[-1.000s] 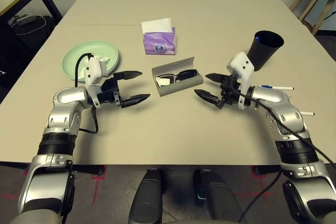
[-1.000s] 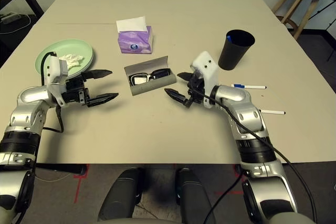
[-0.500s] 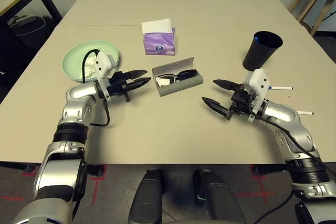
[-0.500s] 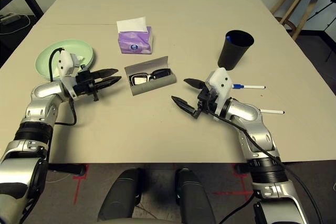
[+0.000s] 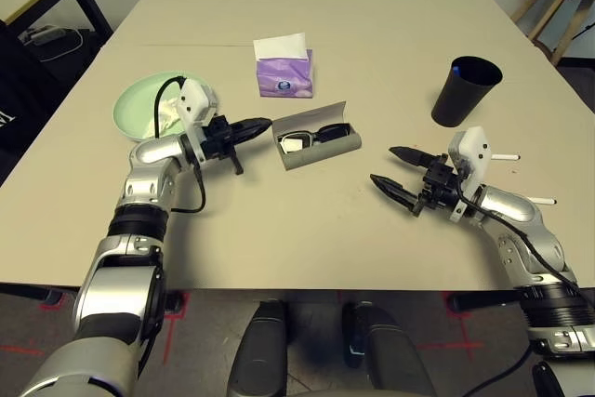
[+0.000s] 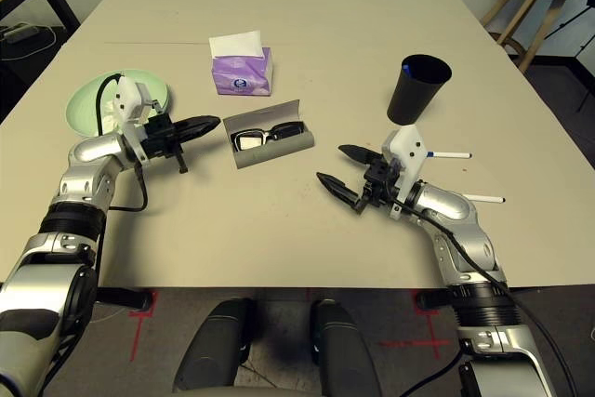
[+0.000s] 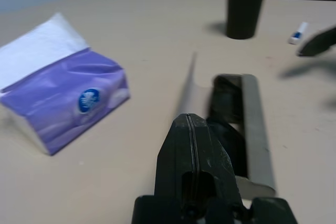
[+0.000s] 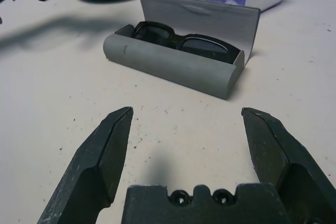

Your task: Organize and tidy the items on the table.

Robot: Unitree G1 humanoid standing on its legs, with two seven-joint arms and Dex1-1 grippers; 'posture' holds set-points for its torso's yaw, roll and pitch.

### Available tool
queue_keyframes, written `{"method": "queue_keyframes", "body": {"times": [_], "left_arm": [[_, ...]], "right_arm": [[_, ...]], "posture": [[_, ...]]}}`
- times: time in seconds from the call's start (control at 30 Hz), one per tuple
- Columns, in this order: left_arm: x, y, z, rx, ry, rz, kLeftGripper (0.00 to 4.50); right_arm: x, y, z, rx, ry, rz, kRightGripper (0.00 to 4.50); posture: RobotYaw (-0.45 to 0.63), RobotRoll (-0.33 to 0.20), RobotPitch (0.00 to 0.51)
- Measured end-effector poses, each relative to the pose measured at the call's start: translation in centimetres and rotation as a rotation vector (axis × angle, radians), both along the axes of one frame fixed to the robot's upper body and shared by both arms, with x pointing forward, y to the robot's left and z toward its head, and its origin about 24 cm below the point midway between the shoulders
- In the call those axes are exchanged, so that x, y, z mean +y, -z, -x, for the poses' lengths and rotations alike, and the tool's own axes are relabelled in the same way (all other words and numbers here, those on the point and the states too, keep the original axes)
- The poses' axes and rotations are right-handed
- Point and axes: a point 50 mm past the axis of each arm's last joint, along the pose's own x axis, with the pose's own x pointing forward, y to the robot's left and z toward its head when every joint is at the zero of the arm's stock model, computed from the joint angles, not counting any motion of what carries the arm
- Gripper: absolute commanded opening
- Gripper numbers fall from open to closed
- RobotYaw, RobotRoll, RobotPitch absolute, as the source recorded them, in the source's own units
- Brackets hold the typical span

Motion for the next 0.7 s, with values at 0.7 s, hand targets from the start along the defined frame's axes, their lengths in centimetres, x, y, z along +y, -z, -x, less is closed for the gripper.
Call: {"method": "queue_keyframes", "body": {"times": [0.7], "left_arm": [[-2.1,0.9,-2.0,0.082,-0.076,-0.012,0.03]], "right_arm": [[0.1,-0.5,0.0,-0.187,0.01,-0.013,4.5]], "posture": [[0.17,0.0,0.127]]}}
